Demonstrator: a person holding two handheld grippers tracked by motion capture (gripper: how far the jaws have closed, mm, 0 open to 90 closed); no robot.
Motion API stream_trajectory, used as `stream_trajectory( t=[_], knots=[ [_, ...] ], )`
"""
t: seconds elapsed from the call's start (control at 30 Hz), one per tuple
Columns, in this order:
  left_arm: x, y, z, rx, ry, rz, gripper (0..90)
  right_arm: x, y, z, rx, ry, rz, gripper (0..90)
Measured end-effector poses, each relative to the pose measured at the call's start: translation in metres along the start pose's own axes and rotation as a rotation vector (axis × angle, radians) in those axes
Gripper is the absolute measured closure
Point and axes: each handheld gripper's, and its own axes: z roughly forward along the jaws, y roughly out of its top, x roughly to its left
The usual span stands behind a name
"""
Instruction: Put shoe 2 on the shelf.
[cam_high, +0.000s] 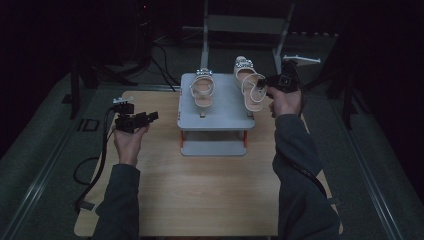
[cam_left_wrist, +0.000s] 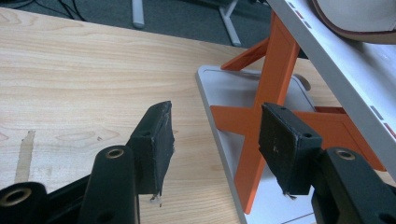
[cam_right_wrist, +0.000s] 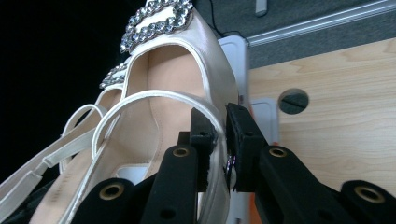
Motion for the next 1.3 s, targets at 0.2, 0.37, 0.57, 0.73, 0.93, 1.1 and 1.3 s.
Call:
stream_trajectory(
  t=[0.2,0.37,0.57,0.73,0.93,1.1,1.3],
  knots=[
    [0.001,0.0,0.0,-0.003,-0.001,-0.002,45.5,0.012,-0.001,0.011,0.02,0.0,0.003,82.0],
    [0.001,0.0,-0.001,-0.003,-0.002,-0.003,45.5,0.02,-0.002,0.017,0.032,0.0,0.002,82.0],
    [0.003,0.0,-0.001,-0.005,-0.003,-0.006,45.5,0.031,-0.004,0.025,0.049,-0.003,-0.005,82.0],
    [0.004,0.001,-0.002,-0.008,-0.002,-0.011,45.5,0.038,-0.005,0.032,0.061,-0.009,-0.003,82.0],
    [0.004,0.001,-0.003,-0.01,-0.004,-0.012,45.5,0.042,-0.007,0.039,0.077,-0.019,0.006,81.9],
    [0.004,0.0,-0.003,-0.011,-0.004,-0.012,45.5,0.044,-0.008,0.042,0.081,-0.024,0.004,81.9],
    [0.005,0.0,-0.003,-0.01,-0.004,-0.014,45.5,0.044,-0.01,0.049,0.095,-0.033,0.009,81.8]
  ],
)
